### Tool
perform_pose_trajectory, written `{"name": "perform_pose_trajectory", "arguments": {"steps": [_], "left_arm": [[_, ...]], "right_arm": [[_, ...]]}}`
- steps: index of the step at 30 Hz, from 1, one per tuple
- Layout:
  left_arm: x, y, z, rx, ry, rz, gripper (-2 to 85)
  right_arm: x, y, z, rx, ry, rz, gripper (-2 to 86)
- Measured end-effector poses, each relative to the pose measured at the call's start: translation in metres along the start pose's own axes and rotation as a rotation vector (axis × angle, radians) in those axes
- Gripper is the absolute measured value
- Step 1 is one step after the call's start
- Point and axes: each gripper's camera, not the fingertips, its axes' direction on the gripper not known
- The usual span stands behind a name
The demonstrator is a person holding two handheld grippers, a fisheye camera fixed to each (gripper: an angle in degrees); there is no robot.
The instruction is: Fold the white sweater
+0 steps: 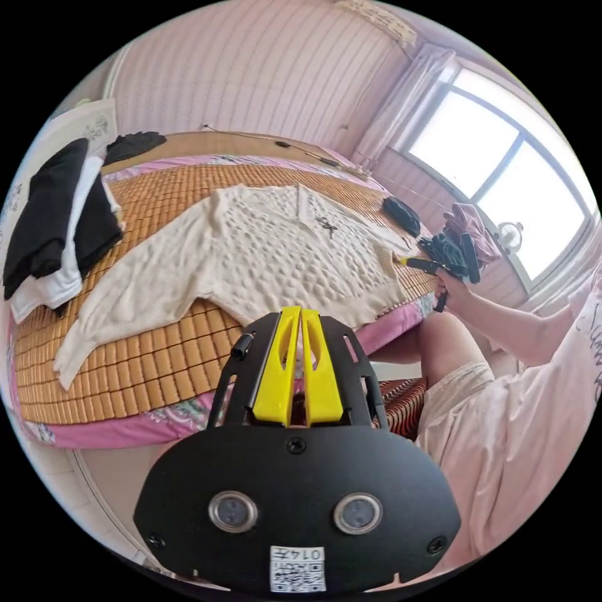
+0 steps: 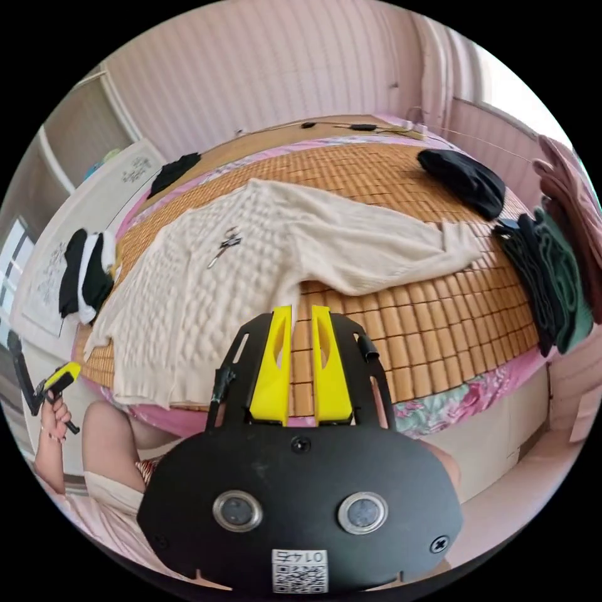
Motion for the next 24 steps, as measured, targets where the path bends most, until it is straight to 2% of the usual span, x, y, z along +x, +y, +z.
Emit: {"name": "perform_pose_trajectory", "arguments": {"steps": [2, 5, 9, 13, 17, 18, 20, 24], "left_arm": [[0.044, -0.04, 0.051, -0.038, 0.097, 0.081, -1.0], [0.102, -0.089, 0.119, -0.118, 0.126, 0.232, -1.0], [0.156, -0.146, 0.214, -0.224, 0.144, 0.315, -1.0], [0.223, -0.204, 0.313, -0.266, 0.159, 0.377, -1.0], [0.297, -0.243, 0.401, -0.304, 0.181, 0.456, -1.0], [0.305, -0.248, 0.414, -0.319, 0.196, 0.458, -1.0], [0.339, -0.265, 0.458, -0.347, 0.196, 0.486, -1.0], [0.382, -0.281, 0.506, -0.327, 0.148, 0.546, -1.0]], "right_arm": [[0.068, -0.006, -0.015, 0.056, 0.087, 0.128, 5.8], [0.135, -0.021, -0.024, 0.107, 0.136, 0.199, 5.8], [0.187, -0.043, -0.02, 0.118, 0.142, 0.232, 8.1], [0.221, -0.063, -0.001, 0.069, 0.28, 0.197, 8.5], [0.266, -0.06, -0.026, 0.086, 0.199, 0.244, 1.3], [0.274, -0.055, -0.035, 0.123, 0.171, 0.26, 0.9], [0.303, -0.023, -0.081, 0.35, 0.063, 0.283, 0.3], [0.343, 0.029, -0.122, 0.411, 0.085, 0.34, 0.3]]}}
